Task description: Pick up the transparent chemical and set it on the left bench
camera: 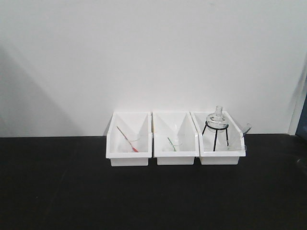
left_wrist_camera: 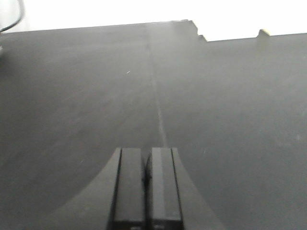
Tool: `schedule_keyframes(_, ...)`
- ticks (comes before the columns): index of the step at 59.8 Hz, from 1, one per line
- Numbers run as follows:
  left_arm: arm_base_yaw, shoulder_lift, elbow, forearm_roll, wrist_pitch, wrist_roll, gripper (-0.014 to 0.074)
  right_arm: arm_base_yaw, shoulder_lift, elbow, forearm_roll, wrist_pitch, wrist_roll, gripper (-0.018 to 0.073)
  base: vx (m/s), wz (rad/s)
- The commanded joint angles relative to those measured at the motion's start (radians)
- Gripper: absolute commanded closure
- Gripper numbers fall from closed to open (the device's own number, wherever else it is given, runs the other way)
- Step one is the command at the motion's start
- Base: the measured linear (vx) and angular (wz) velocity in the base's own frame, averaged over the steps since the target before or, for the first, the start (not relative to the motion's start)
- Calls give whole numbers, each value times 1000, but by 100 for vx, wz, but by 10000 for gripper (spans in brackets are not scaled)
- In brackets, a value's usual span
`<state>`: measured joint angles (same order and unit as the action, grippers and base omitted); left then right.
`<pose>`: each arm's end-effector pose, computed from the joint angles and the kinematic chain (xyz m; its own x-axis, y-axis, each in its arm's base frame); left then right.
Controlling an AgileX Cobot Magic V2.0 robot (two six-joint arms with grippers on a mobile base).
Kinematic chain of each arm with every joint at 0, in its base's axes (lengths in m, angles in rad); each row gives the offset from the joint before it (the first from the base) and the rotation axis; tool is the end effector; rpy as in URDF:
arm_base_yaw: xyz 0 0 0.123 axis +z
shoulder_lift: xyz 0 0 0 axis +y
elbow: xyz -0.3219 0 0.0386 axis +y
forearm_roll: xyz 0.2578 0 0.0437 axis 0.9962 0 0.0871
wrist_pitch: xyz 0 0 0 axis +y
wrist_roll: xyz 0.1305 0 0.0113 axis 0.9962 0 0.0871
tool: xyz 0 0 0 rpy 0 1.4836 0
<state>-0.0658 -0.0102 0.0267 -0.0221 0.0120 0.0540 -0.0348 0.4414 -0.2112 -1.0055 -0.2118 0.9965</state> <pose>0.0668 -0.0044 0.2053 0.0606 0.0280 -0.9978 0.0641 0.9974 0.0319 0.1160 0.0191 0.2754 -0.0285 0.0022 -0.9996 -0.1431 0.9897 0.0063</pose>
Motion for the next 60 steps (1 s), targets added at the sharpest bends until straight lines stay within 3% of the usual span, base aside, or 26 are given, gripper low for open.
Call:
schedule_keyframes(1, -2, -19, 16, -1, -78, -8, 600, -5, 3, -30, 8, -39, -1, 561, 12, -15)
schedule_keyframes(40, -2, -19, 16, -1, -78, -8, 600, -5, 3, -30, 11, -69, -1, 561, 3, -3)
schedule_keyframes(51, -2, -19, 16, -1, -78, -8, 600, -5, 69, -38, 90, -277, -1, 561, 0, 0)
schedule_keyframes(60, -2, -19, 16, -1, -78, -8, 600, -5, 262, -103, 70, -514, -1, 561, 0, 0)
